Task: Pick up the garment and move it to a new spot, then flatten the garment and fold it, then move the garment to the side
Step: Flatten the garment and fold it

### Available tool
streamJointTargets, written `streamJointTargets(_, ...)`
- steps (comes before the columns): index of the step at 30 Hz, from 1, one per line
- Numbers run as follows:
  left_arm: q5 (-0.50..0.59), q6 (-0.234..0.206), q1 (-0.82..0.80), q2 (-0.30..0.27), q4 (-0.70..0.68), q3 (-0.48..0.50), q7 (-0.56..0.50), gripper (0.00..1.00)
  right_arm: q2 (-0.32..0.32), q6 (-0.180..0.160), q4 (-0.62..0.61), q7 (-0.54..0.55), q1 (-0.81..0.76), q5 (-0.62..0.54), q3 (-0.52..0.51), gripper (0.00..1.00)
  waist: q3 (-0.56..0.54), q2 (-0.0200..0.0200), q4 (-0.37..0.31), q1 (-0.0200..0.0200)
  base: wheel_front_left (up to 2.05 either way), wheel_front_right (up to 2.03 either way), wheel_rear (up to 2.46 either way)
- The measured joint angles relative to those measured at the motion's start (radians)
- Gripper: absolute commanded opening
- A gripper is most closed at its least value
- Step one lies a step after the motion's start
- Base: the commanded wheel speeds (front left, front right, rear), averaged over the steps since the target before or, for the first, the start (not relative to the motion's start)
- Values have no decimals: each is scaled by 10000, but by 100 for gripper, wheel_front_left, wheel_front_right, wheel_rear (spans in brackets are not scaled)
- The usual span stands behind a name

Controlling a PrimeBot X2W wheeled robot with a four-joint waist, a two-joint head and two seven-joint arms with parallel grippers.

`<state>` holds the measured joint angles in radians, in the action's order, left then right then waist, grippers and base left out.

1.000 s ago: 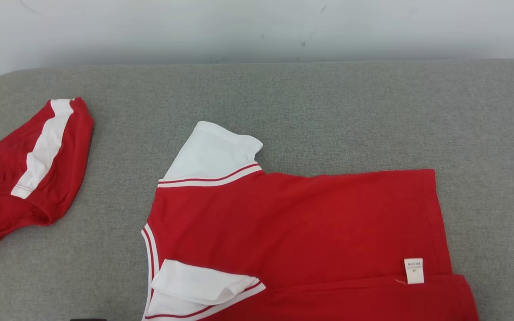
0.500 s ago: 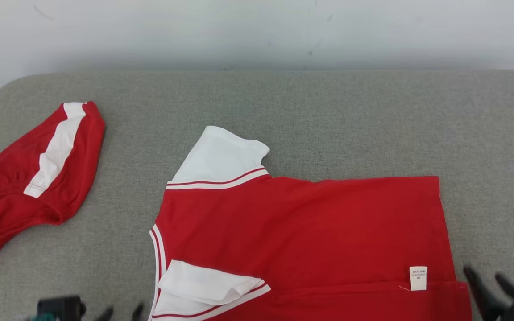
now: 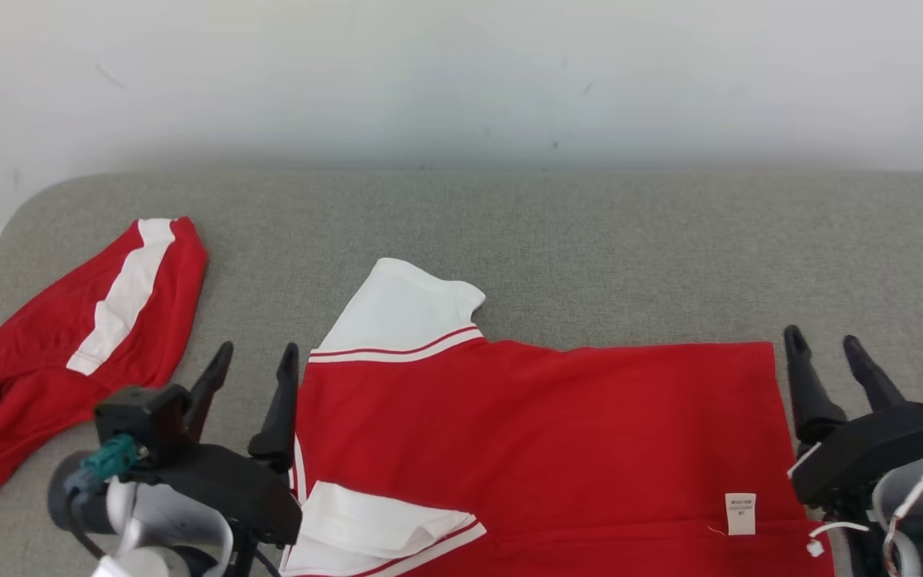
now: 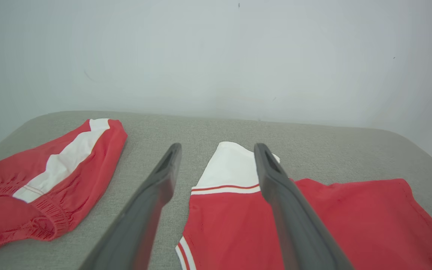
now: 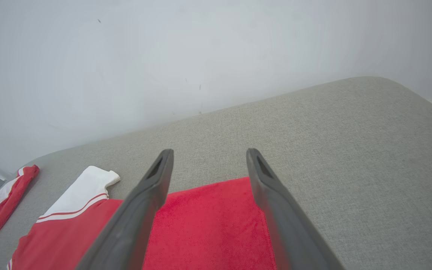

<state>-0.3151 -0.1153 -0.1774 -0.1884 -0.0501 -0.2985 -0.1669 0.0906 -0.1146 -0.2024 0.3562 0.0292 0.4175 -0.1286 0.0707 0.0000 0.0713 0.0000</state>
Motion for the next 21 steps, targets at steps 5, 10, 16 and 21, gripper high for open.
streamJointTargets(5,46,23,-3,138,621,-290,554,100,-153,2,859,-917,209,-234,360,100,-346,0,-147,0,0,0,0)
streamJointTargets(10,73,109,99,142,1011,-389,907,100,-148,19,1197,-1657,-8,-466,414,100,-637,0,-303,-1,0,0,0)
streamJointTargets(16,73,86,327,134,1496,-35,1152,100,-167,56,1622,-2460,-84,-514,339,100,-797,-1,-388,-1,0,0,0)
streamJointTargets(21,71,10,517,163,1743,249,1327,100,-184,236,1946,-2828,-85,-512,441,100,-886,0,-403,-1,0,0,0)
